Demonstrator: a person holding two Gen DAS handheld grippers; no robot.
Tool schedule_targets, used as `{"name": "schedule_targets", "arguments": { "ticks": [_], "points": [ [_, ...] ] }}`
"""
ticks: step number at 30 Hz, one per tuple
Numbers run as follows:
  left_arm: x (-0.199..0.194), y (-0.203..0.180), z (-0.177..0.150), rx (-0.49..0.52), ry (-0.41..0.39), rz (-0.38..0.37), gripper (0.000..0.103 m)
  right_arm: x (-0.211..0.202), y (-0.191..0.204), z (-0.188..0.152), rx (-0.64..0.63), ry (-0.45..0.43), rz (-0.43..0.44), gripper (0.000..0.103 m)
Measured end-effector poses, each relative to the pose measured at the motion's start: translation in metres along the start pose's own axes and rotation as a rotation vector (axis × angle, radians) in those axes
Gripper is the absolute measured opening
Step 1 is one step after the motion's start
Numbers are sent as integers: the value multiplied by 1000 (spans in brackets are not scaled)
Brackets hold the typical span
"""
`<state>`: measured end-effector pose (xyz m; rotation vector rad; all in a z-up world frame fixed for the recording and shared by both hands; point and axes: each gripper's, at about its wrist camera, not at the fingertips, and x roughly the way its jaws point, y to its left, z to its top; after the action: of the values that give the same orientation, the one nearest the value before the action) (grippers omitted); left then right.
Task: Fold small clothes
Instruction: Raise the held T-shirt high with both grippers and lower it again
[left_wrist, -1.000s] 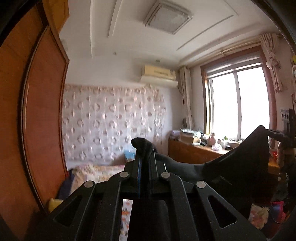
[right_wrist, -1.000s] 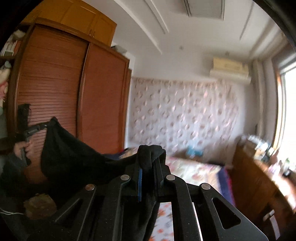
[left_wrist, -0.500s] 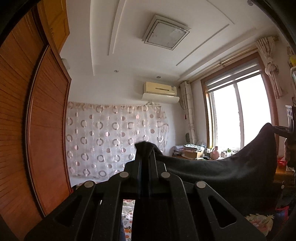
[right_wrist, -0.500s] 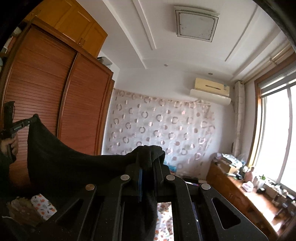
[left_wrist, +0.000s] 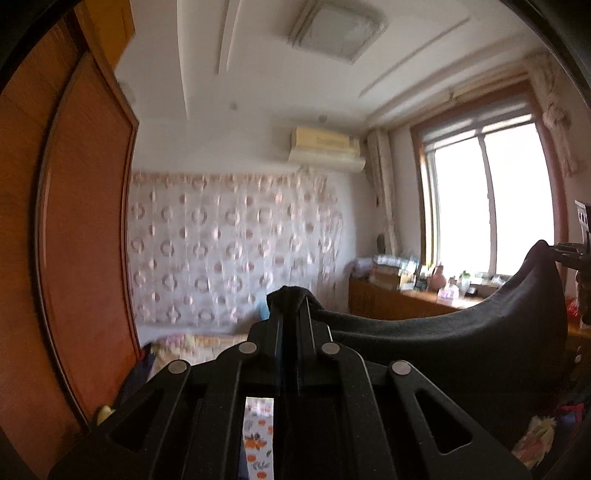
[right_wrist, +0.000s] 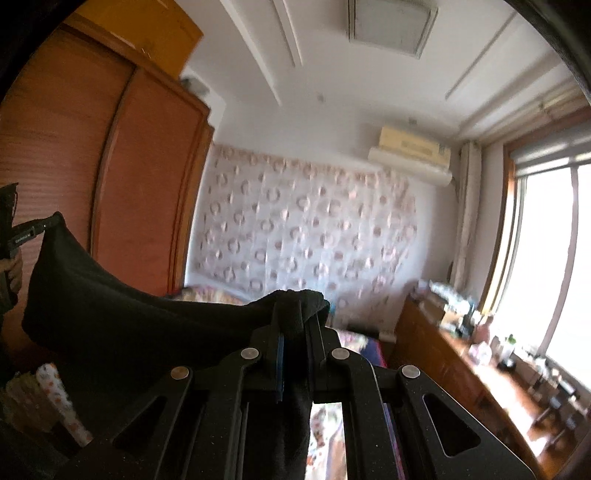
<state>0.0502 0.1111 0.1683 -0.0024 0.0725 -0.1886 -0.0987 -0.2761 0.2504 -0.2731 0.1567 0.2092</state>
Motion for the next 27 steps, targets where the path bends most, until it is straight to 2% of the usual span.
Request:
{"name": "schedule_targets", "arguments": {
  "ticks": [2, 7, 11, 13, 18, 22, 23, 24, 26, 27],
  "points": [
    [33, 2, -24, -7, 49, 3, 6, 43, -1, -20, 15, 62, 22, 8],
    [142, 20, -104, -16, 228, 38, 6, 155, -3, -74, 66, 226, 38, 8],
    [203, 23, -138, -16, 344, 40, 6, 233, -4, -105, 86, 331, 38, 8],
    [220, 19, -144, 5, 360, 53, 6, 263, -5, -110, 89, 384, 17, 8],
    [244, 16, -139, 23, 374, 55, 6, 303, -11, -96, 137, 410, 5, 8],
    [253, 15, -137, 30, 395, 60, 6, 310, -11, -102, 158, 436, 0, 8],
    [258, 15, -140, 25, 420, 59, 6, 313, -10, -106, 165, 446, 9, 8],
    [260, 16, -144, 14, 442, 55, 9, 316, -7, -115, 172, 469, 18, 10],
    [259, 18, -152, -3, 478, 45, 17, 325, -10, -127, 164, 502, 15, 19],
    [256, 16, -155, 1, 483, 43, 29, 325, -11, -129, 155, 511, 7, 28]
  ]
}}
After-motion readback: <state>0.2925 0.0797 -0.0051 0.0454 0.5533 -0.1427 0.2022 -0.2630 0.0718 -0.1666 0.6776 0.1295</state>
